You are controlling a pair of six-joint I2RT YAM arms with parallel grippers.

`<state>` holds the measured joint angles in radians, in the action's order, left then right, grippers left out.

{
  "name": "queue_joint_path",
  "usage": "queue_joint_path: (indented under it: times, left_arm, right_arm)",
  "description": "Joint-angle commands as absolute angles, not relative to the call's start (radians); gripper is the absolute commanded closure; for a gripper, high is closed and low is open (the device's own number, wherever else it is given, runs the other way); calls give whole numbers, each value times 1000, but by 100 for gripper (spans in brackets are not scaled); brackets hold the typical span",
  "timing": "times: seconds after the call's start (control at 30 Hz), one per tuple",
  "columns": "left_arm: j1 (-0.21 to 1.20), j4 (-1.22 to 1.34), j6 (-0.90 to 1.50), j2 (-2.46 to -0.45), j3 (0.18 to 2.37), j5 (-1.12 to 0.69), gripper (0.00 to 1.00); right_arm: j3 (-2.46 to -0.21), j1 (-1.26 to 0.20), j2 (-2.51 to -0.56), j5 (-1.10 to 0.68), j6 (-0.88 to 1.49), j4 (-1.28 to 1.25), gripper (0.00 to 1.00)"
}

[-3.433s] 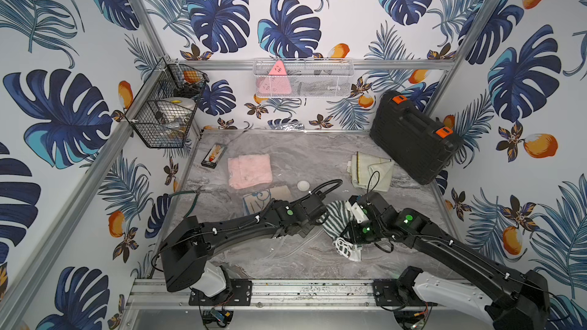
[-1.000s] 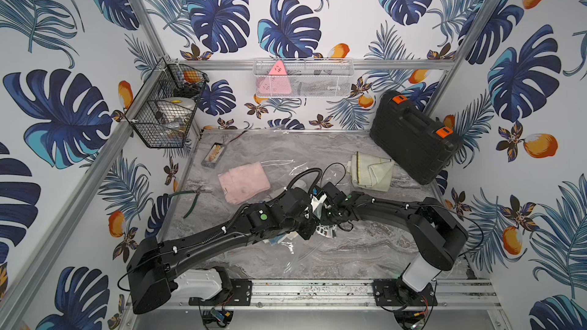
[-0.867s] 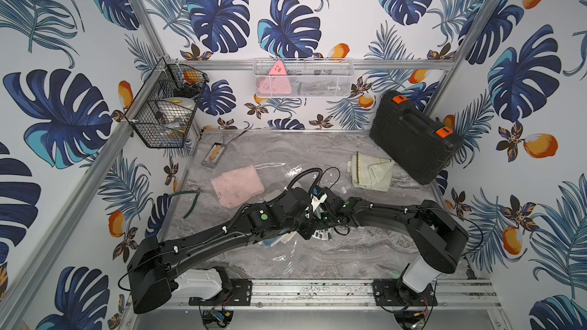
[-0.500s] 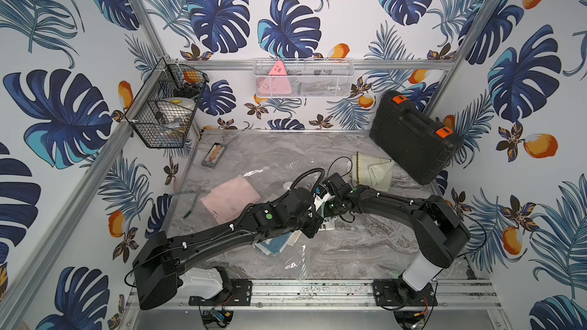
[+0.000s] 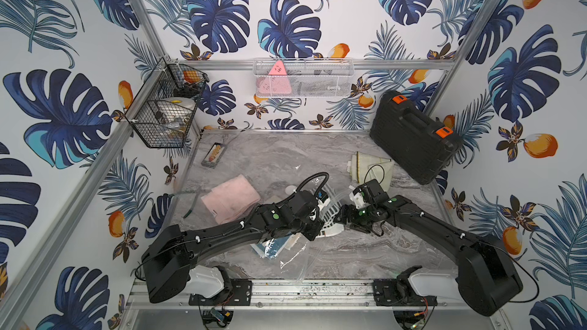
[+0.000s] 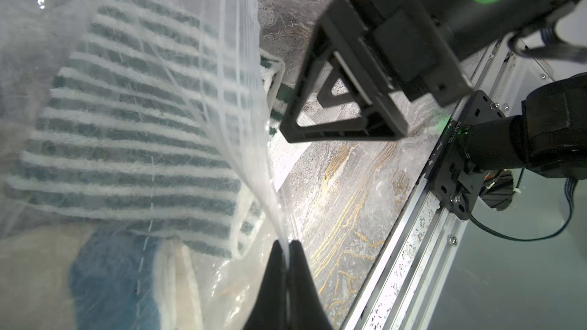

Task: Place the folded towel into the vacuum bag
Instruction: Place the towel in the vacuum bag.

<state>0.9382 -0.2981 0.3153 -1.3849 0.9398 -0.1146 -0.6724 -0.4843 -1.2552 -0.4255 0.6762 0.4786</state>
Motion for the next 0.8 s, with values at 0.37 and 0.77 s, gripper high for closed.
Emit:
queue_joint_path:
  times: [0.37,0.77]
  left_arm:
    - [935,-279,249,-1434,1000,-204,100]
    - [868,-378,235,-1515,1087,-172,89]
  right_arm:
    - [-650,-569,-1528,-354,1129,-125,74]
    - [-773,-518,-1744,-452,1043,-299,76]
